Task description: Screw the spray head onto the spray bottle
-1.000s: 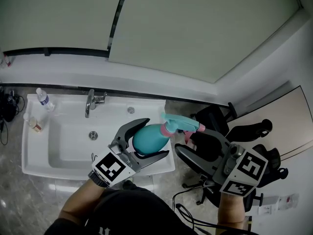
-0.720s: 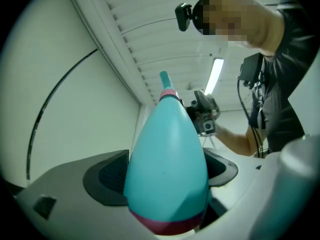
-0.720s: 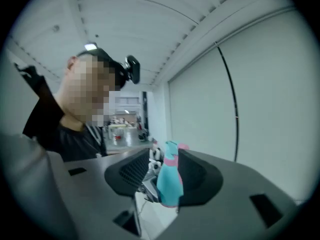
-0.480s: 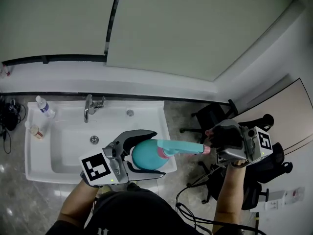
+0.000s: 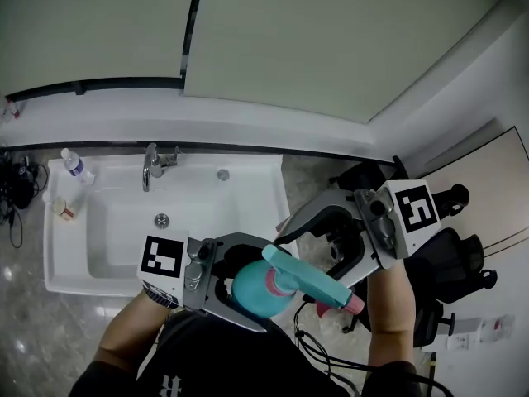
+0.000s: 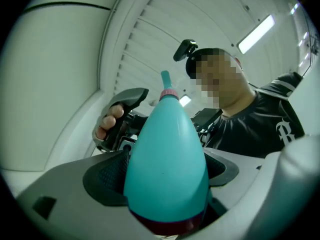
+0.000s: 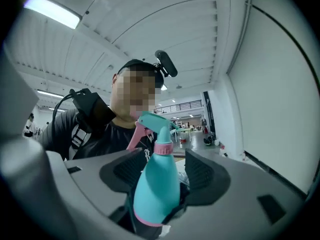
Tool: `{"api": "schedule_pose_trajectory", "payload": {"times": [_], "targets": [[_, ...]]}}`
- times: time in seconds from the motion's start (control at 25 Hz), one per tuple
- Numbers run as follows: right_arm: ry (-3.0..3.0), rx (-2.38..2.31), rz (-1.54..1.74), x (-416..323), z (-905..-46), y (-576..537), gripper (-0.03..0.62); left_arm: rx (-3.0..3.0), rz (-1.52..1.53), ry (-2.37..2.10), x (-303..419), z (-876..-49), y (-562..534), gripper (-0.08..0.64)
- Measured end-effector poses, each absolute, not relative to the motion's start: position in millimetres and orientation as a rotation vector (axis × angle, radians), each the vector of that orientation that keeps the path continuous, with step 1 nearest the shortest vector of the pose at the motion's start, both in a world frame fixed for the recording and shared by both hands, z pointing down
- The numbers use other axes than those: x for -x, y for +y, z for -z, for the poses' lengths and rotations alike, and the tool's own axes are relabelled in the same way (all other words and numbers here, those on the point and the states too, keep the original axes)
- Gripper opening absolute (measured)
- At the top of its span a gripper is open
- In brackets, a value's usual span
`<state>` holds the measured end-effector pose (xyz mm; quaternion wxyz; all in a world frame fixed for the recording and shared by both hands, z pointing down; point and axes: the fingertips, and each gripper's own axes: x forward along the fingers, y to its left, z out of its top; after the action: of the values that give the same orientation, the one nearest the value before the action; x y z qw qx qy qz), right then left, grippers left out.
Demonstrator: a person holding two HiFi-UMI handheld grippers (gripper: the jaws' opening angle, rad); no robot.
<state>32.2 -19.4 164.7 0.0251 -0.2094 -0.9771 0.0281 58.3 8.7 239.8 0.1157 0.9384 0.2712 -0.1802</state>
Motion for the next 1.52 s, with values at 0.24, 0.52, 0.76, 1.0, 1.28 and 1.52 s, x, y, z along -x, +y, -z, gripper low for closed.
{"api": "schedule_pose_trajectory", "payload": {"times": [0.24, 0.52, 0.76, 1.0, 1.28, 1.52], "targets": [[-2.992, 0.84, -0.134, 10.2, -184.5, -7.4, 0.238, -2.636, 0.566, 0.944, -34.5, -258.1, 22.2, 0.43], [-2.991, 0.866, -0.16, 17.1, -185.0, -0.8, 0.165, -2.576, 0.562, 0.999, -31.1, -263.0, 23.6, 0.43], [-3.072, 0.635, -0.291, 14.2, -181.1, -20.6, 0.139, -2.634, 0.586, 0.87, -33.5, -259.1, 6.6, 0.431], [-3.121, 0.111, -0.27, 20.7, -194.5, -53.1, 0.133, -2.821, 0.51, 0.455, -26.0, -276.2, -32.7, 0.431], [-2.984, -0.447, -0.278, 8.3, -220.1, -89.8, 0.132, -2.965, 0.271, -0.105, -26.4, -304.1, -78.9, 0.43], [-2.869, -0.83, -0.393, -8.6, -238.6, -114.3, 0.132, -3.04, 0.042, -0.582, -28.5, -321.4, -111.5, 0.43]]}}
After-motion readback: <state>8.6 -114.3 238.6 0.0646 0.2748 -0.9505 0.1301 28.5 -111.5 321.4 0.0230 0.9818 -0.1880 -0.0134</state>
